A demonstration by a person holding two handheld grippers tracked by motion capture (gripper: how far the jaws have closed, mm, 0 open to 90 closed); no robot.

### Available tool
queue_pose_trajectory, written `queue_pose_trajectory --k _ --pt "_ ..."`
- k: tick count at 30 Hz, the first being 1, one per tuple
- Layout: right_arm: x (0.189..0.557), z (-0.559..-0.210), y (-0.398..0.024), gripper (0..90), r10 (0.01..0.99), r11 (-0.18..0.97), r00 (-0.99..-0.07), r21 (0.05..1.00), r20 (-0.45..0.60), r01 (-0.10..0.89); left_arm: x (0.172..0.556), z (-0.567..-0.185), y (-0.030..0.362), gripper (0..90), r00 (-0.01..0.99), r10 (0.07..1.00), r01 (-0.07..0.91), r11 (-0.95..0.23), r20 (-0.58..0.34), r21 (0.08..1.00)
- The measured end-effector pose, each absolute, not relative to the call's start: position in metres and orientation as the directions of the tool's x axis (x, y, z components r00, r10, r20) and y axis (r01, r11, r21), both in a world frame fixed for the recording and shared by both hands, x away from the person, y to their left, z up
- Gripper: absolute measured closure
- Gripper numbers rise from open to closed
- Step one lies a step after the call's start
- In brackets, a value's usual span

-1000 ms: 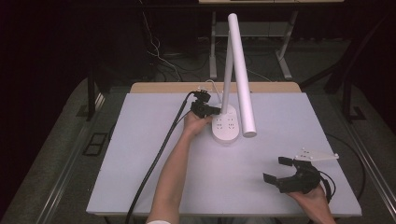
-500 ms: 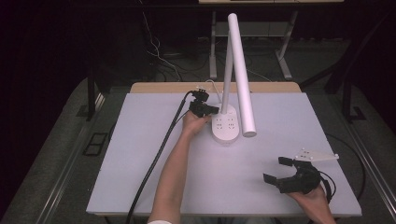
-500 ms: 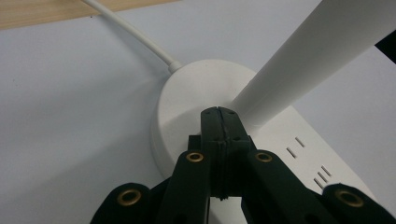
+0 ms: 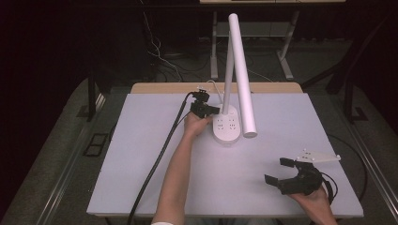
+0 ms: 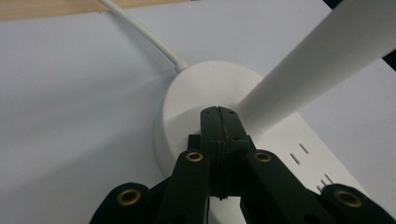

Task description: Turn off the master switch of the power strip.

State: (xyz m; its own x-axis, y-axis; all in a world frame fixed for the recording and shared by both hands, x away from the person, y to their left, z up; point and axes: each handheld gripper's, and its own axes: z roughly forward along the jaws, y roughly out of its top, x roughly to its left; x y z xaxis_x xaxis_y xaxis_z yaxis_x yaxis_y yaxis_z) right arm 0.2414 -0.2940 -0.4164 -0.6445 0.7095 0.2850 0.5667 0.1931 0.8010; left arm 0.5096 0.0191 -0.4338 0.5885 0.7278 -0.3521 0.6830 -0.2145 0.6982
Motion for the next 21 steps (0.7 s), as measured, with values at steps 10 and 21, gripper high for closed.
queue_pose_trajectory --k 10,21 --pt "0.243 -0.417 -0.296 0.0 0.715 0.178 -0.634 0.8 0.295 0.572 0.503 -0.425 0.02 90.0 0.637 0.721 0.639 -0.297 -0.273 0.709" --pt "0.244 -0.417 -0.295 0.0 0.718 0.177 -0.632 0.801 0.293 0.572 0.493 -0.401 0.034 89.7 0.651 0.707 0.602 -0.258 -0.277 0.756"
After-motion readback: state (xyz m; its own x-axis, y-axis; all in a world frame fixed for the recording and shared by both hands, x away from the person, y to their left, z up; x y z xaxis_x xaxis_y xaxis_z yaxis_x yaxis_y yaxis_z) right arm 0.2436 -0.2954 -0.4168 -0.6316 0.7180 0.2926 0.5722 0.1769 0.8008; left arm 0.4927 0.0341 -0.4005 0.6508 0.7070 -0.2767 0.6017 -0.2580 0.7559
